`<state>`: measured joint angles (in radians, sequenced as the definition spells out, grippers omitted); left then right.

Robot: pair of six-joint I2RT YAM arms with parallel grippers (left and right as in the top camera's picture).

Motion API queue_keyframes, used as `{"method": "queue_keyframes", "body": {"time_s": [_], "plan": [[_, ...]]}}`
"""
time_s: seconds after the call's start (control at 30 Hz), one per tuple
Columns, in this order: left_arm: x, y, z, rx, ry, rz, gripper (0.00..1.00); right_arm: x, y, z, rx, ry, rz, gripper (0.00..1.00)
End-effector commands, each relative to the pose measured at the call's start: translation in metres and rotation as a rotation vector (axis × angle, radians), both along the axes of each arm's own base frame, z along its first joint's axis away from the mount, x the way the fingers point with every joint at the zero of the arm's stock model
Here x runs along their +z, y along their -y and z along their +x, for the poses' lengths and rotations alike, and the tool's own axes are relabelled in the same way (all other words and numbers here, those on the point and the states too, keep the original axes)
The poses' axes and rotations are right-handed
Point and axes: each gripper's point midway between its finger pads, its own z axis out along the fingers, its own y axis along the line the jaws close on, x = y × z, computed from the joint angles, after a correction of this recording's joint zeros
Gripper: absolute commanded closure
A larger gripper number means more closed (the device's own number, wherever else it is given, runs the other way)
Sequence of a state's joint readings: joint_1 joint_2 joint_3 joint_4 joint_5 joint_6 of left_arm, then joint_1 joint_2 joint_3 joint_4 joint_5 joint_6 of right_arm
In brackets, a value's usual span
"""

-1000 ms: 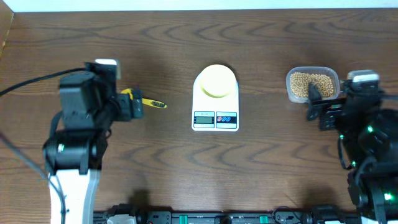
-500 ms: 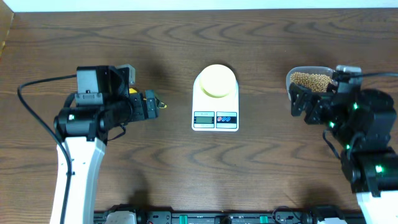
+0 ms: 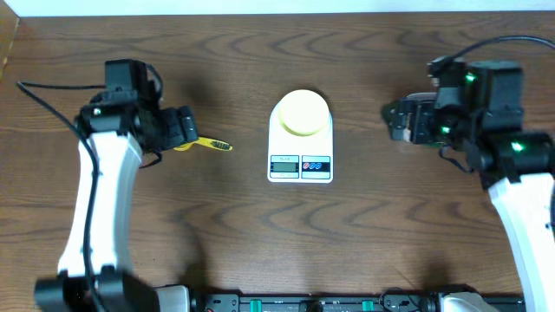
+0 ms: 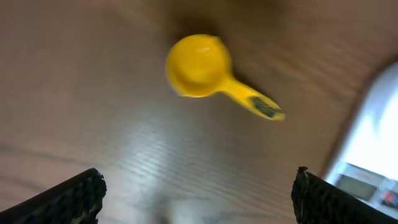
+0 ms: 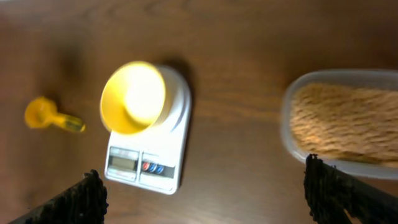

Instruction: Scoop item into bowl and weigh 50g on scale

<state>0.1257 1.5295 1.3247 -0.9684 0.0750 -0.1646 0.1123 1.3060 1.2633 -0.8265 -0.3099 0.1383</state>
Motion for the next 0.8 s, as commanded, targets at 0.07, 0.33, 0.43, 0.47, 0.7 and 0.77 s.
{"method": "queue_keyframes", "body": {"time_s": [0.07,0.33,0.43,0.47,0.7,0.77], "plan": [[-0.031,-0.044,0.001,0.143,-0.087,0.011,0.02,0.009,-0.025,-0.004,0.086,-0.002,0.073,0.01],[-0.086,-0.053,0.014,0.072,-0.187,0.012,0.01,-0.001,-0.023,-0.016,0.074,-0.074,0.075,0.01],[-0.103,-0.054,0.020,0.072,-0.201,0.009,0.01,-0.003,-0.025,-0.022,0.096,-0.099,0.078,0.01],[-0.107,-0.054,0.021,0.072,-0.205,0.008,0.00,-0.003,-0.027,-0.024,0.111,-0.100,0.085,0.01],[-0.119,-0.057,0.033,0.069,-0.184,0.013,0.00,-0.002,-0.033,-0.029,0.138,-0.117,0.118,0.01],[-0.119,-0.059,0.038,0.065,-0.166,0.018,0.04,-0.002,-0.033,-0.030,0.139,-0.119,0.118,0.01]]}}
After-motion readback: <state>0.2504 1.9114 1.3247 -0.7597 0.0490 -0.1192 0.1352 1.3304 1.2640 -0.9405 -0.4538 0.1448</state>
